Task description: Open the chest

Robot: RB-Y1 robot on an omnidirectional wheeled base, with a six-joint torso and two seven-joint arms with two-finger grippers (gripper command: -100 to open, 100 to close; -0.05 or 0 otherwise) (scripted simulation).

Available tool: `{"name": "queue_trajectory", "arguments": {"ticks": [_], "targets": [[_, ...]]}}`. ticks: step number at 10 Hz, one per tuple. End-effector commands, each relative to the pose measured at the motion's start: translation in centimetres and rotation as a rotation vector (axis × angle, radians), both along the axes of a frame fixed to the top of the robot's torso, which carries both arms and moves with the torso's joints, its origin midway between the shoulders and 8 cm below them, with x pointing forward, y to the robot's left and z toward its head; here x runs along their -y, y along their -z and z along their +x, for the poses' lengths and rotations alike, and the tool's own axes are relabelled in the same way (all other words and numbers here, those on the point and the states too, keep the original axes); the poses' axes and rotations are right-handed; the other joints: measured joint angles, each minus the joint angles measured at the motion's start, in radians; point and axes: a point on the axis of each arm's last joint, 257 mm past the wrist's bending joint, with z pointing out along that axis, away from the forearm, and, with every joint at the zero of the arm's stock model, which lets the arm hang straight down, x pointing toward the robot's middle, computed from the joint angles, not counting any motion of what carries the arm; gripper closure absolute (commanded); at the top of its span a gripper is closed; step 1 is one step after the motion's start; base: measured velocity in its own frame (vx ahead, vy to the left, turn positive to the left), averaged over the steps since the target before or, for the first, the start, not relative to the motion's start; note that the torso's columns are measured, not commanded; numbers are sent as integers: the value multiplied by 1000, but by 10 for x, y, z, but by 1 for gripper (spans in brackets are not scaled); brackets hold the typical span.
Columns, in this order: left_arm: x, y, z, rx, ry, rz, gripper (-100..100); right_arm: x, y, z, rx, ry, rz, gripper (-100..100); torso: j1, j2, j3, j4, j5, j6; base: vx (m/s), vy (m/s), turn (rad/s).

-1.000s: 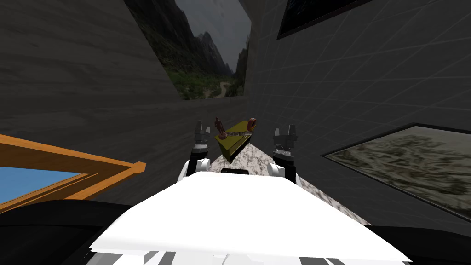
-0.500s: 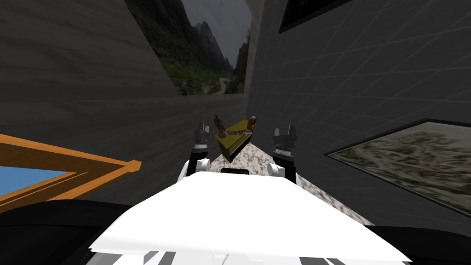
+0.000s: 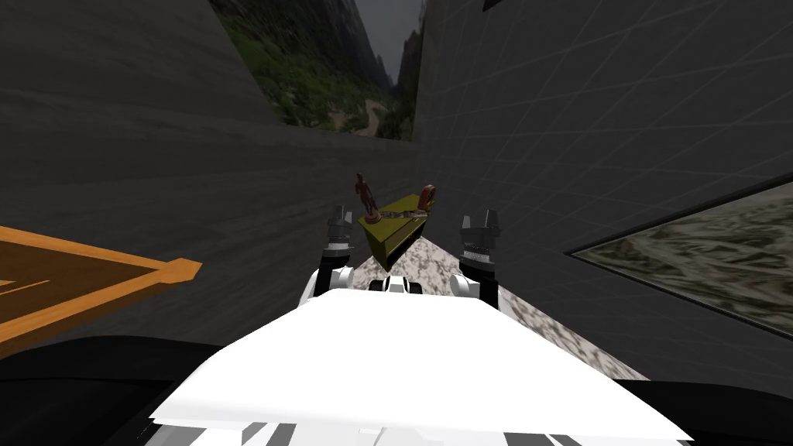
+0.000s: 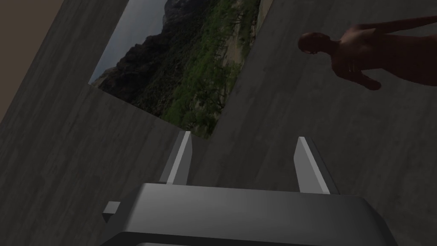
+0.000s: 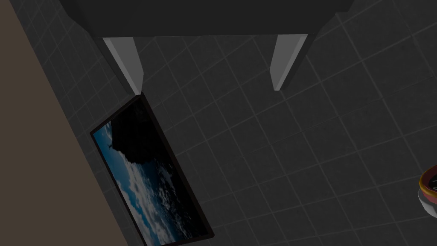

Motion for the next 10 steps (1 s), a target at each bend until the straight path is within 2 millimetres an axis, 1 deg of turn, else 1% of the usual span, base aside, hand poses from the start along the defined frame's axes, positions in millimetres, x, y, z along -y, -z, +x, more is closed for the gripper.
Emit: {"name": "queue_trajectory", "arguments": {"ticks": [1,2,5,10], "targets": [[7,8,7,-29,36,32,-100,0,0,0,-1,0,0,0,0,34,-69,33,0,0,13,-10,-35],[10,12,12,-45,52,41,-100,0,0,0,-1,0,0,0,0,43,-89,43,0,0,13,-14,-54],[20,31,31,-110,101,49,-100,0,0,0,-1,0,0,0,0,46,-94,47,0,0,27,-19,-75],[41,71,70,-249,180,16,-100,0,0,0,-1,0,0,0,0,46,-94,47,0,0,37,-23,-95]]}}
